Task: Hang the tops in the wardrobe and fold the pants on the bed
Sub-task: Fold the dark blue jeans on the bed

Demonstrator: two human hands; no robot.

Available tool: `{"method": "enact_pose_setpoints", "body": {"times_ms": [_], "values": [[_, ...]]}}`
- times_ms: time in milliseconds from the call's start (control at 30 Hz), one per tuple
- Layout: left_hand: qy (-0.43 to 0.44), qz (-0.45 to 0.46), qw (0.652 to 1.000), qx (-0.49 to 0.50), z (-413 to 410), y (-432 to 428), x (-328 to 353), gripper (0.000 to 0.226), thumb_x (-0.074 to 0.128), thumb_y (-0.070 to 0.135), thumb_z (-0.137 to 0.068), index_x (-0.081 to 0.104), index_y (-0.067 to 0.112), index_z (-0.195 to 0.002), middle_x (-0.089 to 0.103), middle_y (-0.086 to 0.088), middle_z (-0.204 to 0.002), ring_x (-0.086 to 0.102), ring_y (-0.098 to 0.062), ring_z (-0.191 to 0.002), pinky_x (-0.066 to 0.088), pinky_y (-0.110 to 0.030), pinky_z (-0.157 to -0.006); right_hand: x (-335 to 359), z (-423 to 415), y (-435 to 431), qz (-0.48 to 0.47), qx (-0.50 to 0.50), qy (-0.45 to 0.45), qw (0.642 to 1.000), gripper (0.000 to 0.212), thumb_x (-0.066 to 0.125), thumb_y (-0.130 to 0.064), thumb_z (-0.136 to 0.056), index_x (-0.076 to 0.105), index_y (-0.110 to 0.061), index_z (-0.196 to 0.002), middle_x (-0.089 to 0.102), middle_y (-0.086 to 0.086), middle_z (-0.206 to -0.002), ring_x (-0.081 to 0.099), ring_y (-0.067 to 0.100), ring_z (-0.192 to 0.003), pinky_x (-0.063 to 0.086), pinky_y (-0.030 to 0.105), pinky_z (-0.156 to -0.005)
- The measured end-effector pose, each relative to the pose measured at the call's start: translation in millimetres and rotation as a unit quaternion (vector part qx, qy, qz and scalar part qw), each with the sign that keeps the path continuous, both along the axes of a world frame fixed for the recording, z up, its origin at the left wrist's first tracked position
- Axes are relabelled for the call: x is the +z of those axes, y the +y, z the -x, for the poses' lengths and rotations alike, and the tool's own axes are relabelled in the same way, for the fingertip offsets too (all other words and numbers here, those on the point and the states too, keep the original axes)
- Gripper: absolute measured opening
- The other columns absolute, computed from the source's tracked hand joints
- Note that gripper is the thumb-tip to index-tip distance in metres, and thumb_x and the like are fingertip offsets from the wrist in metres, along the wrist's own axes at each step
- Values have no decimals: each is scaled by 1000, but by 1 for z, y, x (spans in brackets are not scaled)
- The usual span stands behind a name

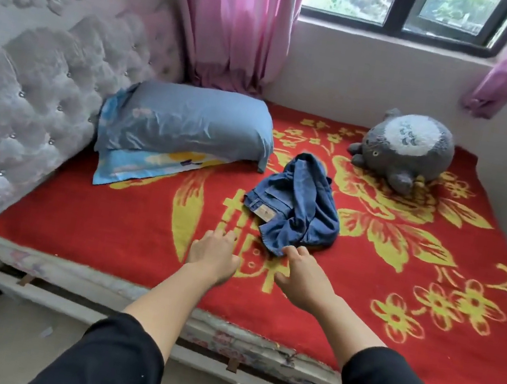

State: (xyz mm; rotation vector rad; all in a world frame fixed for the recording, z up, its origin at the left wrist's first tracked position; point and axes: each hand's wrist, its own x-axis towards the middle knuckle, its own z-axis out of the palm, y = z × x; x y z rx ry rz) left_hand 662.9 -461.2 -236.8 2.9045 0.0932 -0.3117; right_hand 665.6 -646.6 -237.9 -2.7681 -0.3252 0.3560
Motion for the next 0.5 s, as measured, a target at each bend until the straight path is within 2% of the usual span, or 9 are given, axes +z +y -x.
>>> {"method": "enact_pose_setpoints", "body": {"times_ms": [133, 300, 433, 500], "values": [[31, 13, 999, -34, -57, -21, -25, 47, 44, 31, -92, 41, 16, -136, 44, -7, -139, 42, -26, -125, 43, -41, -91, -20, -41, -19, 3, -47, 38, 998, 40, 52, -32, -92, 44, -13, -126, 46, 7, -114, 51, 29, -106, 46, 38, -82], [70, 26, 996, -42, -135, -47, -71, 46, 44, 31, -91, 41, 18, -135, 44, -4, -139, 42, -24, -125, 42, -39, -91, -56, -113, -53, 25, -75, 101, 992, 43, 53, -31, -91, 42, -12, -129, 46, 8, -120, 50, 30, -110, 46, 41, -87], [124, 40, 991, 4, -184, -60, -106, 45, 44, 31, -91, 43, 20, -134, 45, -3, -137, 44, -23, -123, 43, -37, -85, -88, -177, -73, 29, -78, 152, 985, 52, 51, -29, -91, 37, -11, -138, 45, 9, -127, 48, 30, -115, 46, 42, -91], [153, 52, 987, 27, -205, -60, -122, 44, 45, 30, -90, 44, 20, -133, 46, -3, -136, 45, -24, -122, 44, -38, -87, -101, -208, -77, 28, -74, 174, 982, 55, 51, -29, -91, 35, -12, -141, 44, 9, -129, 48, 29, -117, 46, 40, -92]]}}
